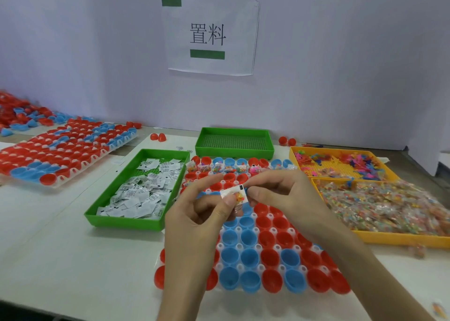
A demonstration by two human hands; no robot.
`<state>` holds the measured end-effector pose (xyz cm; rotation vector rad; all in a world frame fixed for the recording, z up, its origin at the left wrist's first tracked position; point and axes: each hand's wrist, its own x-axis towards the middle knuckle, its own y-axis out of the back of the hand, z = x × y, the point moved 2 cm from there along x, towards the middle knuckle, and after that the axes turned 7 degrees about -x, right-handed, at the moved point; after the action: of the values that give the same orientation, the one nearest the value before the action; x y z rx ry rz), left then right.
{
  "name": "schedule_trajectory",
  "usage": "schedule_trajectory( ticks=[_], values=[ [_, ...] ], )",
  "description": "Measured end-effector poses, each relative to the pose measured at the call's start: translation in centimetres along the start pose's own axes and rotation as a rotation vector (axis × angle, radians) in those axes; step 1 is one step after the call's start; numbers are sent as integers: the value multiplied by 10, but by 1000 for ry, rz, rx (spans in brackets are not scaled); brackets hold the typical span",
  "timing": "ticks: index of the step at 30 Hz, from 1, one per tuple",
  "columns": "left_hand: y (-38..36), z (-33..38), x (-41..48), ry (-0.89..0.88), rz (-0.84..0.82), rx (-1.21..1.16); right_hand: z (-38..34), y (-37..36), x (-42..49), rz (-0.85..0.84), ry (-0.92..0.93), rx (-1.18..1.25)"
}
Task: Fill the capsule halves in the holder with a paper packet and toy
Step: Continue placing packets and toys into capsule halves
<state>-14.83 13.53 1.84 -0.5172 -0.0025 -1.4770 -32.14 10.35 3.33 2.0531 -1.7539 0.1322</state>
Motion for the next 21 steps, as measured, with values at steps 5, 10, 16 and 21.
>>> schedule_trajectory(
  ticks=[5,10,16,21],
  values=[
    [-1,-6,0,34,-43,35,-3,-2,-3,-9,67,-34],
    [2,-8,2,49,-34,37,-1,-4,-5,15,133,-145],
    [7,-10,2,52,-50,108,-2,-6,-6,52,118,-121],
    [6,-10,2,71,-81,88,-1,-6,-6,27,90,-45]
  ],
)
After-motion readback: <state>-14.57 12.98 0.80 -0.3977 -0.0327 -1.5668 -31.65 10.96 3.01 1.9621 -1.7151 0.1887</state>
